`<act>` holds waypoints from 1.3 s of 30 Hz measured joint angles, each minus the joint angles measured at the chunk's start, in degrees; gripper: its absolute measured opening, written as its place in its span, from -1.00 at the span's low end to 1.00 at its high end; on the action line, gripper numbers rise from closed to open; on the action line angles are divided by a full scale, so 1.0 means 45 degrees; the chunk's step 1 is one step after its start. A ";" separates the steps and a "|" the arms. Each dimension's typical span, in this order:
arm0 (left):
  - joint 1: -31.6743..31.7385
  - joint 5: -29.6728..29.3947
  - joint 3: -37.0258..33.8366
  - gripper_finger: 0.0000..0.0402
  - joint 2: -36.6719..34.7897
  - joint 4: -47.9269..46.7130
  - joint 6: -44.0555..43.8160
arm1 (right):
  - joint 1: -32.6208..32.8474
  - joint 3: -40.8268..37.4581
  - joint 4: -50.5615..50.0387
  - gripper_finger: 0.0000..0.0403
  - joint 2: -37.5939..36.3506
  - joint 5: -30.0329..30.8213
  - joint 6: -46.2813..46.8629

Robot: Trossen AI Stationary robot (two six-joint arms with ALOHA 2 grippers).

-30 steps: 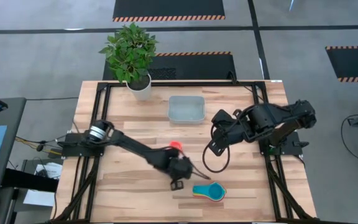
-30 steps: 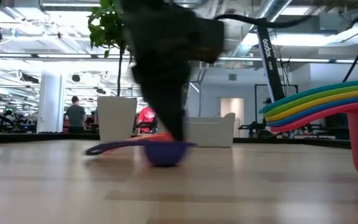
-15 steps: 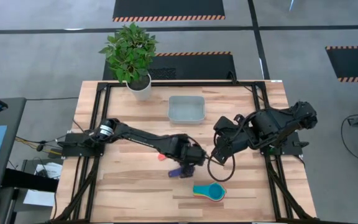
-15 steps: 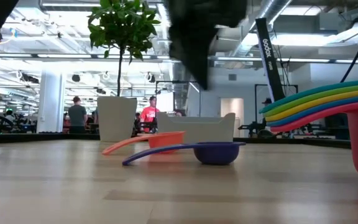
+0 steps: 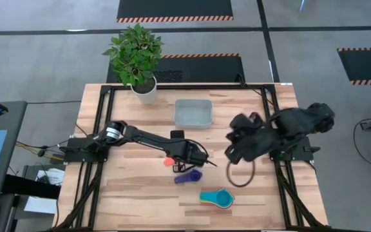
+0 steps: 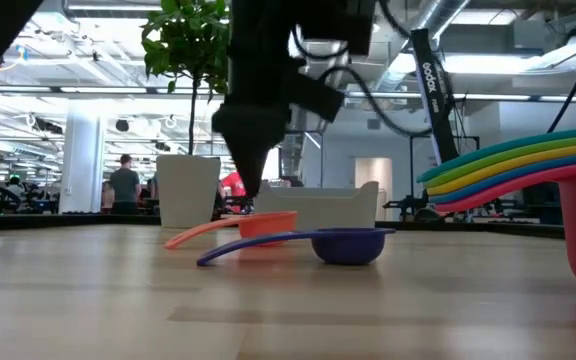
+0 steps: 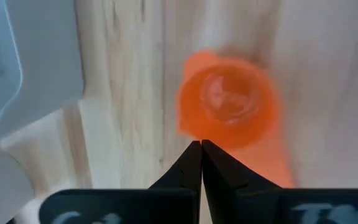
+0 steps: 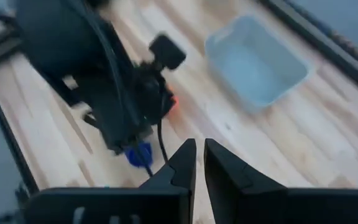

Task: Nest measuring cups in basket
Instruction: Stack the orange measuring cup on top of the light blue measuring cup

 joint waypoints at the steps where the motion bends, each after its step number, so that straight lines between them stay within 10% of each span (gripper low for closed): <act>1: 0.0070 -0.0098 -0.0157 -0.99 0.0000 0.0102 0.0000 | 0.0168 0.0199 -0.0018 -0.72 -0.0114 0.0475 -0.0001; 39: 0.0824 0.2744 -0.1023 -0.99 0.0145 0.6259 0.1544 | 0.1489 0.1103 0.0051 -0.72 -0.1239 0.1635 -0.0099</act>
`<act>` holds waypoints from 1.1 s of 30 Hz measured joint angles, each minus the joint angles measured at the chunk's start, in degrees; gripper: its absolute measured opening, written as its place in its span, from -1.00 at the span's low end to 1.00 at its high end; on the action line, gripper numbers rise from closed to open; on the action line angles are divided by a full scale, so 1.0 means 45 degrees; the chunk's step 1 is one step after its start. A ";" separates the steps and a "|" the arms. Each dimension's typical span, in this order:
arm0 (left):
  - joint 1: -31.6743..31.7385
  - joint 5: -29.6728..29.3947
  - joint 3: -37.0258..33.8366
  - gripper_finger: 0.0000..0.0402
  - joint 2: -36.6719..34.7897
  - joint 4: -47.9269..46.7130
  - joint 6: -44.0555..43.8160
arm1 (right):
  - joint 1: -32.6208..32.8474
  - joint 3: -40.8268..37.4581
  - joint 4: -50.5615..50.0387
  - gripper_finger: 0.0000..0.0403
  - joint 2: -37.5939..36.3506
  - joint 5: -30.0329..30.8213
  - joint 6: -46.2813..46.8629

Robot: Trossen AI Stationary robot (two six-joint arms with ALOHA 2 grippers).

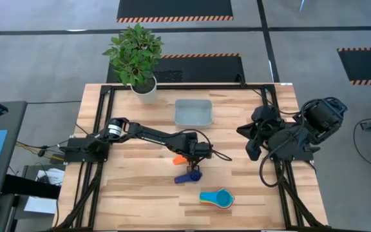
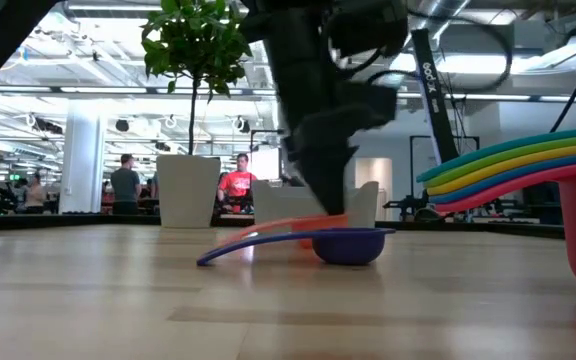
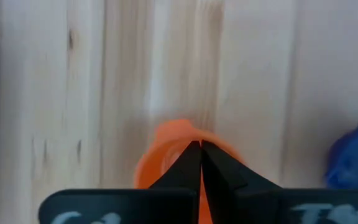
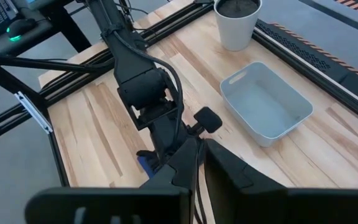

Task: Nest measuring cups in basket
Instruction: Stack the orange measuring cup on top of the light blue measuring cup

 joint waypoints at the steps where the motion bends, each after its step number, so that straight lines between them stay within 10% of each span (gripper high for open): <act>1: 0.0000 0.0161 0.0012 -0.99 -0.0004 0.0412 -0.0105 | 0.0000 0.0000 0.0000 -0.72 0.0000 -0.0005 0.0001; 9: -0.0019 0.0893 0.0105 -0.99 -0.0254 0.2715 -0.1214 | 0.0000 0.0000 0.0021 -0.72 0.0004 -0.0019 0.0003; 22: -0.0878 0.0371 0.5273 -0.99 -0.2031 -0.9982 -0.1640 | 0.0092 0.0000 0.0005 -0.72 -0.0063 -0.0595 -0.0881; 33: -0.3226 -0.0294 0.1511 -0.99 -0.5809 -0.9654 -0.1945 | -0.0022 -0.0414 0.0316 -0.72 0.0375 -0.0730 -0.0902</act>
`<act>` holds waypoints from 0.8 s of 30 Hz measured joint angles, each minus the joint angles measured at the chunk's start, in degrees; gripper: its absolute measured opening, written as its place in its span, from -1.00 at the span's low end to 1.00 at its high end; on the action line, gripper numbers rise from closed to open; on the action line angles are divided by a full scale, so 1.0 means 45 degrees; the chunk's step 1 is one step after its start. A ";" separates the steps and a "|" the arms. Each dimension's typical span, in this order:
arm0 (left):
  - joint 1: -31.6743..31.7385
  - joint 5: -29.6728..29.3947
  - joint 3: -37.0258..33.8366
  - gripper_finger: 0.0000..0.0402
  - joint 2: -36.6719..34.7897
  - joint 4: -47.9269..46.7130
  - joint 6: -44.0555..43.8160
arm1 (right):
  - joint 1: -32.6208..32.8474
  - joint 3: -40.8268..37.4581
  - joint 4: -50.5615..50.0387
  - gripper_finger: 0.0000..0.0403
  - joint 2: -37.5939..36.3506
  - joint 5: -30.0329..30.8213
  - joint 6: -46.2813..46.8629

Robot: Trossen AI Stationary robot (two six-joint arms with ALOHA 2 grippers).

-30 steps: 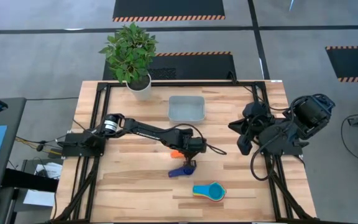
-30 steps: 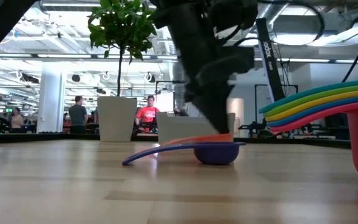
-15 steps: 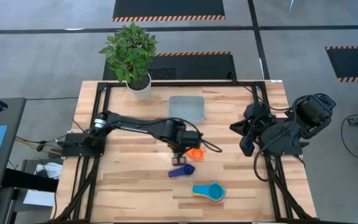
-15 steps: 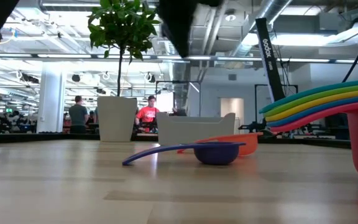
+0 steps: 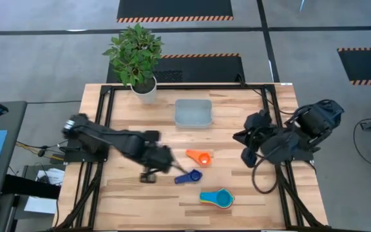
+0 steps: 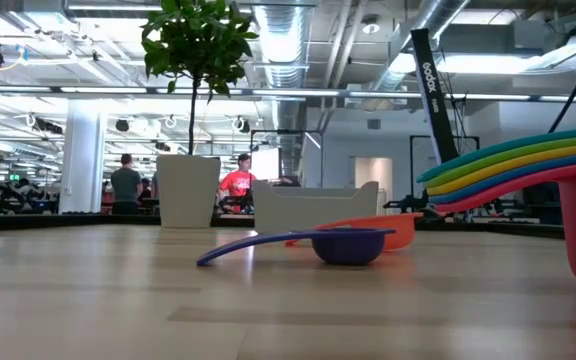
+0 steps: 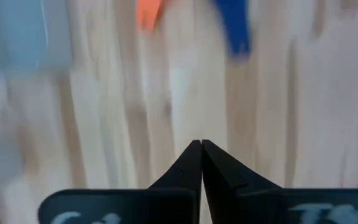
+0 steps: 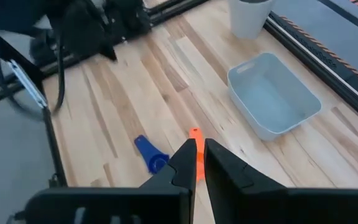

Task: Nest measuring cups in basket
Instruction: Stack the orange measuring cup on top of the light blue measuring cup

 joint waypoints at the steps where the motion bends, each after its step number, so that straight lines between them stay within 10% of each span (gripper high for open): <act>1: -0.0223 -0.0047 -0.0853 -0.99 -0.0631 -0.0169 -0.0295 | -0.0025 0.0008 0.0047 -0.72 0.0145 0.0003 -0.0001; 14: -0.2833 -0.0349 -1.0912 -0.99 -0.8776 0.1302 -0.6905 | -0.1378 0.0031 0.0427 -0.72 0.2488 0.0036 -0.0003; 24: -0.2352 -0.3067 -1.3982 -0.99 -1.1082 0.8177 -0.4840 | -0.3118 0.0024 -0.0374 -0.72 0.5348 -0.3099 0.0027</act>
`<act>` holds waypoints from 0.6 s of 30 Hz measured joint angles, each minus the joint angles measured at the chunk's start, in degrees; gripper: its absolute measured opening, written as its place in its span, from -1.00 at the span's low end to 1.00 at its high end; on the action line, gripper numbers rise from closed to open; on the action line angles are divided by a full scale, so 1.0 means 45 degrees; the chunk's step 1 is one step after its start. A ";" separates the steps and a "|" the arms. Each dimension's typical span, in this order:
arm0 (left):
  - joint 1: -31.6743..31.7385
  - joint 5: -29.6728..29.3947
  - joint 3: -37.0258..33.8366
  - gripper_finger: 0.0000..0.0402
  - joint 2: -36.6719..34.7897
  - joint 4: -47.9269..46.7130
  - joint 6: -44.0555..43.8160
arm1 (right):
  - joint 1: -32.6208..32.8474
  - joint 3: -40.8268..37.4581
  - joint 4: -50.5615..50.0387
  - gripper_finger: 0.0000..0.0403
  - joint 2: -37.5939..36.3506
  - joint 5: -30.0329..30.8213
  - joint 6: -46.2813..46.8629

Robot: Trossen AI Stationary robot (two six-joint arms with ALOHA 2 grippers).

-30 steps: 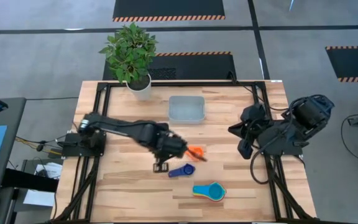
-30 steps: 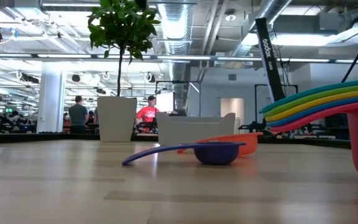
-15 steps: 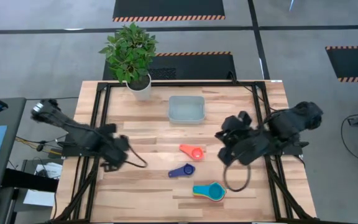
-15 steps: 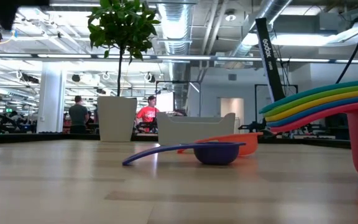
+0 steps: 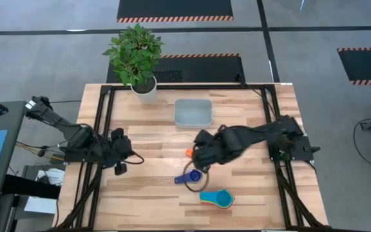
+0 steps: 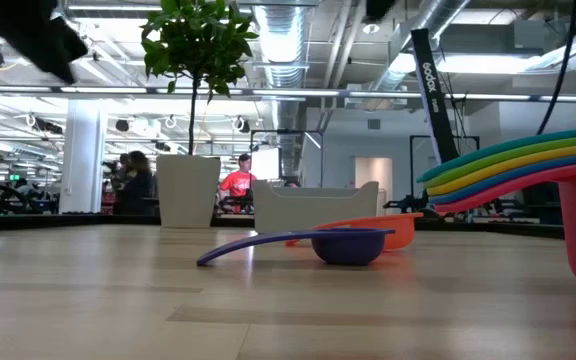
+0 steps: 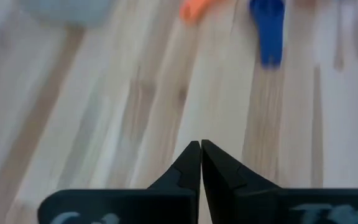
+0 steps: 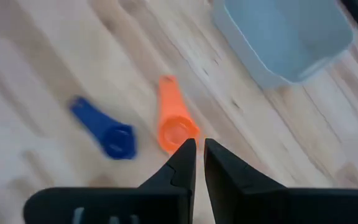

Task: Nest measuring cups in basket
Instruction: Stack the orange measuring cup on top of the light blue measuring cup

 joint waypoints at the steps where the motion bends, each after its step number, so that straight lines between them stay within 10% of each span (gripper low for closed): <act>1: 0.0102 -0.0259 -0.0001 -0.99 -0.0006 0.0409 0.0198 | -0.0178 -0.0004 -0.0101 -0.72 0.0309 -0.0208 -0.0069; 18: 0.0570 -0.0981 0.0001 -0.99 -0.0001 0.1515 0.0538 | -0.0937 -0.0013 0.0329 -0.72 0.4685 -0.3009 -0.4341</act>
